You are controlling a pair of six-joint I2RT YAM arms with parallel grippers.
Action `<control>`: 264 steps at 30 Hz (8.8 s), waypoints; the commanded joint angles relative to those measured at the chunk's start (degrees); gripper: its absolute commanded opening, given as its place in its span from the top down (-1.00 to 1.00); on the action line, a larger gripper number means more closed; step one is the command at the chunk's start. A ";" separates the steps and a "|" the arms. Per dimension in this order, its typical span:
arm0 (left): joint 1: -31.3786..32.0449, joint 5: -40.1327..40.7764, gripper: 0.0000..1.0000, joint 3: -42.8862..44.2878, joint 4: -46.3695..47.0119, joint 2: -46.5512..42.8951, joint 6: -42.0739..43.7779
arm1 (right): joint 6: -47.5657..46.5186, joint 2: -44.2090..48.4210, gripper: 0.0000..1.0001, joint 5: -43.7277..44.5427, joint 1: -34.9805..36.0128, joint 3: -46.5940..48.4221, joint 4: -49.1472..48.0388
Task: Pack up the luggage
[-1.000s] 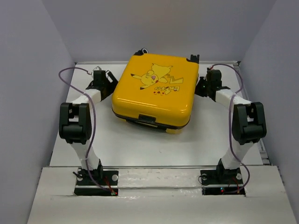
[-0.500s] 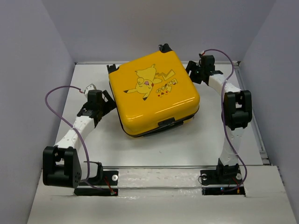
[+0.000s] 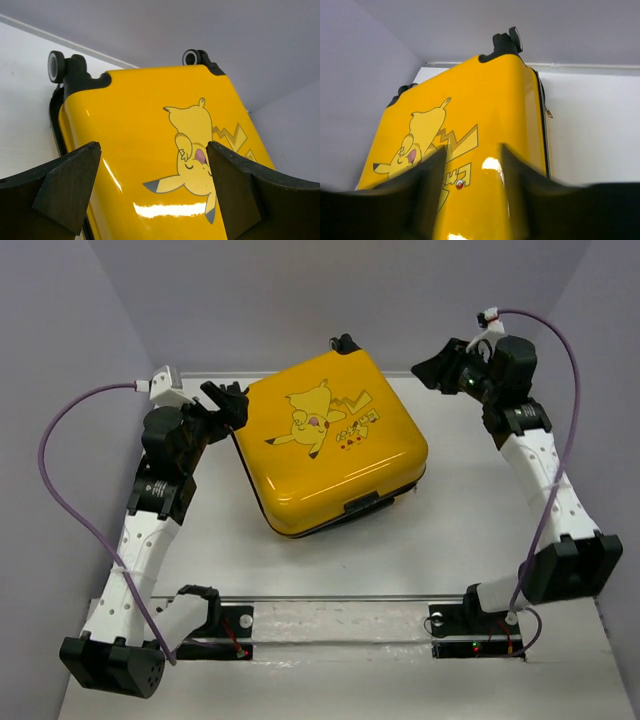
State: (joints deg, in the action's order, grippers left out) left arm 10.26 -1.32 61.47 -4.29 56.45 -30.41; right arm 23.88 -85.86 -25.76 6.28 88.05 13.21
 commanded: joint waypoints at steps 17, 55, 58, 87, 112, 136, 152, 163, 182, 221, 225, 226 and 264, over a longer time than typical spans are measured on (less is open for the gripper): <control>0.37 -22.06 -0.98 -12.43 -22.94 -23.40 6.24 | 4.16 55.91 0.20 2.28 -0.57 -72.93 -23.04; 2.39 -35.77 -0.98 -19.81 -21.39 -25.42 4.23 | -5.33 24.77 0.86 -4.40 1.71 -74.08 -58.14; 2.39 -35.86 -0.98 -21.39 -19.00 -24.98 3.70 | -5.86 29.08 0.86 0.52 6.27 -73.38 -46.84; 16.63 -25.57 -0.98 -20.17 1.39 -16.11 -5.88 | 4.25 -16.86 0.86 46.59 83.09 -39.20 -59.61; 5.41 -4.73 -0.98 11.92 -10.12 4.89 2.11 | 19.19 16.16 0.86 47.47 83.10 -65.20 -42.92; -9.12 -25.83 -0.98 21.58 7.01 48.13 -11.24 | 19.80 17.67 0.86 45.45 83.10 -66.08 -36.68; -8.33 -27.95 0.06 21.15 20.99 51.84 -22.67 | 20.50 15.73 0.86 46.15 83.10 -65.55 -36.24; -8.59 -26.45 0.89 21.14 19.59 41.66 -23.28 | 20.68 20.46 0.86 50.28 83.10 -67.75 -34.31; -8.85 -24.08 0.89 24.57 9.05 26.09 -20.92 | 24.11 30.14 0.86 53.71 83.10 -70.82 -24.82; -21.79 -13.01 -0.98 -4.60 12.29 7.23 -10.11 | 35.29 54.31 0.86 69.27 72.84 -68.19 10.42; -11.78 -8.44 -0.98 -8.12 9.67 -1.32 -4.14 | 28.87 55.19 0.86 66.63 59.92 -65.82 10.78; -7.23 -7.39 -0.98 -9.78 7.92 -4.56 -2.91 | 26.25 54.50 0.86 66.71 57.64 -65.38 10.78; 23.29 -24.81 -0.44 -21.75 -6.26 -19.98 9.15 | -0.68 28.46 0.82 8.44 19.97 -51.38 -23.75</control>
State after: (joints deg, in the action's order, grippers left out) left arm 27.11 -33.52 38.70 -16.80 31.27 -19.09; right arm 21.76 -62.11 -12.99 17.32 49.39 -6.94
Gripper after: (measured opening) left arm 0.716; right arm 0.277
